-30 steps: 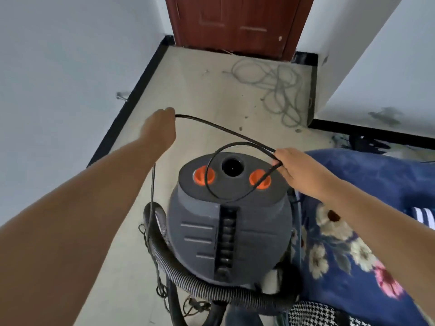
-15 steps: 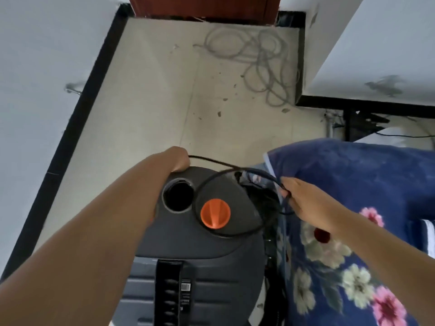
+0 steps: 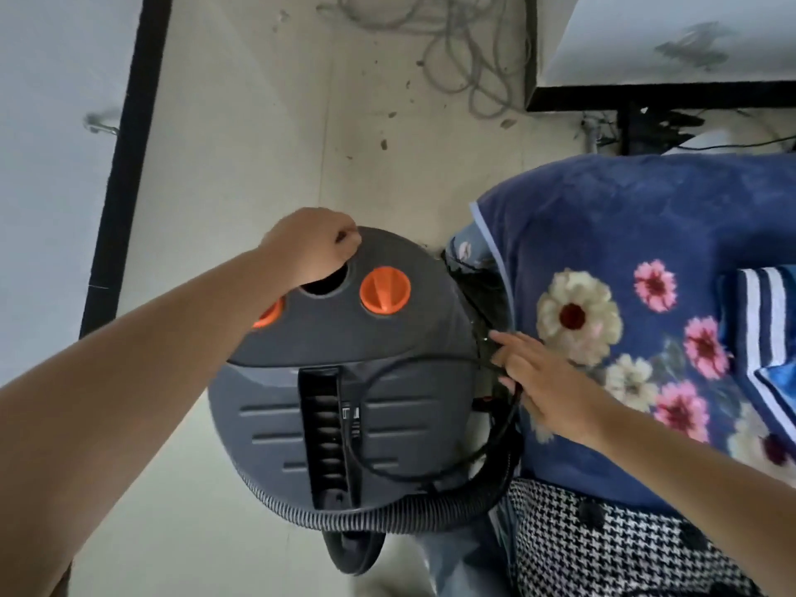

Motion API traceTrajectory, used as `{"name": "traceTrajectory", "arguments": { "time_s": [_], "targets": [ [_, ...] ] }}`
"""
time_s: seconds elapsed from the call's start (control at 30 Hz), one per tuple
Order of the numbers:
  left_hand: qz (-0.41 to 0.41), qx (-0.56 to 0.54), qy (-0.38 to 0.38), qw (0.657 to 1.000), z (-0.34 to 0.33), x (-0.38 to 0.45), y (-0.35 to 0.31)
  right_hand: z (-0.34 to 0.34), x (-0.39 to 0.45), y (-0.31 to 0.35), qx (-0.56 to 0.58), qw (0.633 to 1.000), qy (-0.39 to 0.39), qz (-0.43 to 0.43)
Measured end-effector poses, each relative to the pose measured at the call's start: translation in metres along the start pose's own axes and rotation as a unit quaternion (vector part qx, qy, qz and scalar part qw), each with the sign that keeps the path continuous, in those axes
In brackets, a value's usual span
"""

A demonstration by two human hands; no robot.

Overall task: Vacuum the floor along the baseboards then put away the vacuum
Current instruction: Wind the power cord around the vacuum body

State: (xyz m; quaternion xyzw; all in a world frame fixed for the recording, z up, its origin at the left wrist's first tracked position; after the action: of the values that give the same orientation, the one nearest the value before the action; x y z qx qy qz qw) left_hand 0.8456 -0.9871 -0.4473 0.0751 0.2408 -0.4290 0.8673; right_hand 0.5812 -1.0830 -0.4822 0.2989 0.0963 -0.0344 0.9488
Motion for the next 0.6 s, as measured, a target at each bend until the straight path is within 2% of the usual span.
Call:
{"name": "traceTrajectory", "arguments": {
  "time_s": [0.07, 0.1, 0.13, 0.27, 0.3, 0.37, 0.43, 0.47, 0.5, 0.57, 0.6],
  "targets": [
    [-0.042, -0.028, -0.043, 0.998, -0.001, -0.036, 0.000, -0.006, -0.009, 0.016, -0.057, 0.997, 0.034, 0.050],
    [-0.053, -0.029, -0.075, 0.995, -0.004, -0.052, 0.001, -0.008, -0.010, 0.021, -0.065, 0.994, 0.079, 0.039],
    [-0.048, -0.028, -0.107, 0.993, -0.008, -0.069, 0.003, -0.010, -0.009, 0.022, -0.081, 0.992, 0.090, 0.024],
    [0.037, -0.036, -0.182, 0.982, -0.038, -0.134, 0.017, 0.012, 0.003, 0.033, -0.136, 0.989, -0.002, -0.059],
    [0.072, -0.044, -0.190, 0.978, -0.046, -0.152, 0.020, 0.015, 0.005, 0.044, -0.146, 0.986, -0.003, -0.079],
    [0.177, -0.086, -0.153, 0.969, -0.065, -0.176, 0.030, 0.007, 0.007, 0.061, -0.153, 0.981, 0.028, -0.112],
    [0.265, -0.167, -0.037, 0.949, -0.087, -0.195, 0.035, -0.014, 0.008, 0.082, -0.164, 0.971, 0.081, -0.151],
    [0.274, -0.233, 0.036, 0.932, -0.100, -0.200, 0.031, -0.022, 0.010, 0.093, -0.172, 0.966, 0.092, -0.168],
    [0.268, -0.320, 0.089, 0.904, -0.112, -0.205, 0.024, -0.029, 0.011, 0.105, -0.176, 0.964, 0.097, -0.175],
    [0.279, -0.461, 0.135, 0.832, -0.127, -0.212, 0.013, -0.040, 0.011, 0.124, -0.176, 0.962, 0.092, -0.185],
    [0.288, -0.474, 0.136, 0.821, -0.134, -0.213, 0.013, -0.043, 0.010, 0.129, -0.179, 0.961, 0.095, -0.189]
  ]
}}
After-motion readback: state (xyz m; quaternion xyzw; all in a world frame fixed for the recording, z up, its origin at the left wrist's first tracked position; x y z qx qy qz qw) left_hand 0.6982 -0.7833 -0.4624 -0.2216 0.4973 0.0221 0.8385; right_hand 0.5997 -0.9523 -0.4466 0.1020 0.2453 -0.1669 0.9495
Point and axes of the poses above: each hand's wrist, its own x-axis towards the middle knuckle, its own z-axis out of the back of the hand, y = z × x, the point moved 4 cm from there along x, towards the middle knuckle, and after that the axes turned 9 degrees about x, right-handed, at the moved point
